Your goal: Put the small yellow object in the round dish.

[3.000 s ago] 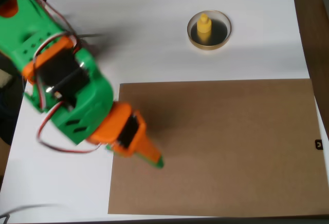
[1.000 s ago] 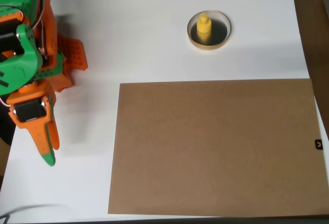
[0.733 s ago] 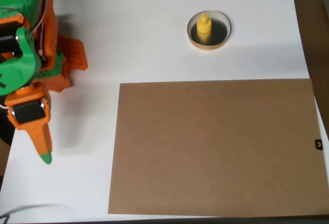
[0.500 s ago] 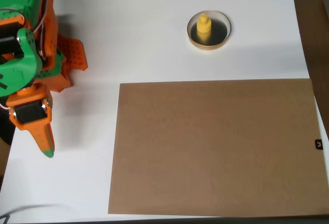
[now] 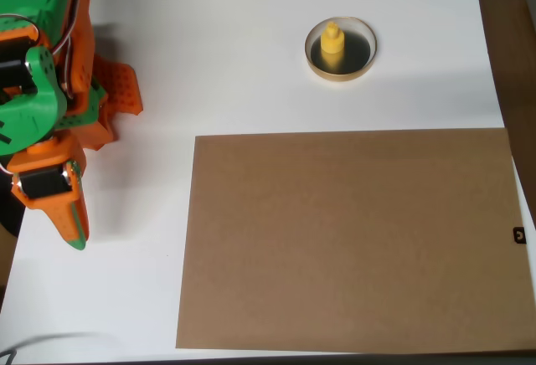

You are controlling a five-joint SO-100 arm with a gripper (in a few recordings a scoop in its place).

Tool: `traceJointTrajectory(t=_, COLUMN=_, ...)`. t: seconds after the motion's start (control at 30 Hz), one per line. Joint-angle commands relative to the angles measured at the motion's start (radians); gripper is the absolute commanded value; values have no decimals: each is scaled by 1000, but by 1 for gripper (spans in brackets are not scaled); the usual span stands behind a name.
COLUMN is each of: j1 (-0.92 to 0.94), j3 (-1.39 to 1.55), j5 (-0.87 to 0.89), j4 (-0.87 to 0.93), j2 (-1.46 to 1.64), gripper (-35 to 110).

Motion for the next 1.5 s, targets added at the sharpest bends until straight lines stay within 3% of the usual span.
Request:
traceJointTrajectory(t=0.0, j1=5, j3=-34, j5=-135, j4=-43, j2=31, gripper=1)
traceJointTrajectory(t=0.1, j1=2, j3=35, j5=-532, j4=-94, j2=31, gripper=1)
traceJointTrajectory(t=0.17, j1=-3, j3=57, j5=-784, j4=-11, j2=31, gripper=1)
traceJointTrajectory(t=0.23, j1=-23, j3=57, j5=-792, j4=-9, j2=12, gripper=1)
traceJointTrajectory(t=0.37, j1=-25, j3=43, j5=-627, j4=-72, j2=11, gripper=1)
traceJointTrajectory(t=0.47, j1=60, j3=0, j5=-206, j4=-127, j2=32, gripper=1)
traceJointTrajectory(t=0.53, j1=87, j3=-18, j5=-41, j4=-110, j2=31, gripper=0)
traceJointTrajectory(t=0.87, j1=123, j3=-32, j5=166, j4=-86, j2=31, gripper=0)
traceJointTrajectory(t=1.1, j1=114, j3=-32, j5=169, j4=-83, j2=31, gripper=0)
traceJointTrajectory(t=1.23, j1=2, j3=-41, j5=104, j4=-51, j2=31, gripper=0)
traceJointTrajectory(t=1.47, j1=0, j3=-41, j5=172, j4=-55, j2=29, gripper=0)
